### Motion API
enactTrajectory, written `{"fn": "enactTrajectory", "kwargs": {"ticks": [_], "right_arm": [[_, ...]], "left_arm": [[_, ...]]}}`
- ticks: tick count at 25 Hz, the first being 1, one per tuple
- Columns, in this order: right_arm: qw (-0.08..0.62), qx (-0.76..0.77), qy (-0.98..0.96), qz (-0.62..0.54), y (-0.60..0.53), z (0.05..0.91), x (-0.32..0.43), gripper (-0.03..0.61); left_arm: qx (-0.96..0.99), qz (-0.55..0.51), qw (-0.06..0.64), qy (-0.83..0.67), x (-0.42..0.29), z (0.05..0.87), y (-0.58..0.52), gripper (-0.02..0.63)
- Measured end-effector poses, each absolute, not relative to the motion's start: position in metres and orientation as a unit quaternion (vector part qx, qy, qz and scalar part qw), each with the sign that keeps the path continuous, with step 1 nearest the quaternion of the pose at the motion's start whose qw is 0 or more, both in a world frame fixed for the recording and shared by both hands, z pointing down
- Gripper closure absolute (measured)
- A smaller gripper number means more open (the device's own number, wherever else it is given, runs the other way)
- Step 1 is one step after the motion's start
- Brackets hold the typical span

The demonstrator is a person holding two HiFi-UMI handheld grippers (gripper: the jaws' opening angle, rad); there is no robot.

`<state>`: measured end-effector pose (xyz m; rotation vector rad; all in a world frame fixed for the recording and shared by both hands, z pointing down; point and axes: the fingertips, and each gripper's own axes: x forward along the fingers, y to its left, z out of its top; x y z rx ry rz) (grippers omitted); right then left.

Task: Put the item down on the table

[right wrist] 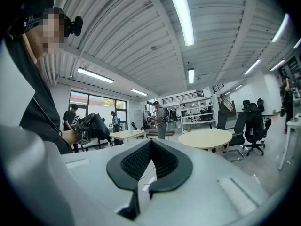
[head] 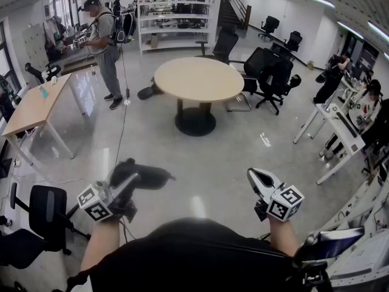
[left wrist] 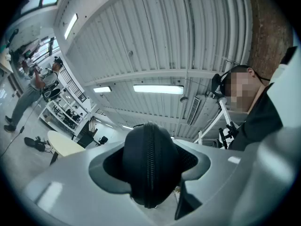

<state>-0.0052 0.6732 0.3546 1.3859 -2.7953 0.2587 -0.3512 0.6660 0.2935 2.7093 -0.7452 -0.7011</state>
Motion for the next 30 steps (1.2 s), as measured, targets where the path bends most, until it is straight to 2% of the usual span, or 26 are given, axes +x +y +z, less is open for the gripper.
{"fn": "enactTrajectory", "kwargs": {"ticks": [20, 30], "right_arm": [[-0.018, 0.428, -0.896, 0.115, 0.685, 0.360, 0.013, 0.565], [-0.019, 0.427, -0.896, 0.122, 0.703, 0.363, 0.064, 0.565]], "left_arm": [[0.931, -0.232, 0.126, -0.251, -0.328, 0.293, 0.676, 0.351], [0.935, -0.227, 0.129, -0.241, -0.272, 0.288, 0.687, 0.351]]}}
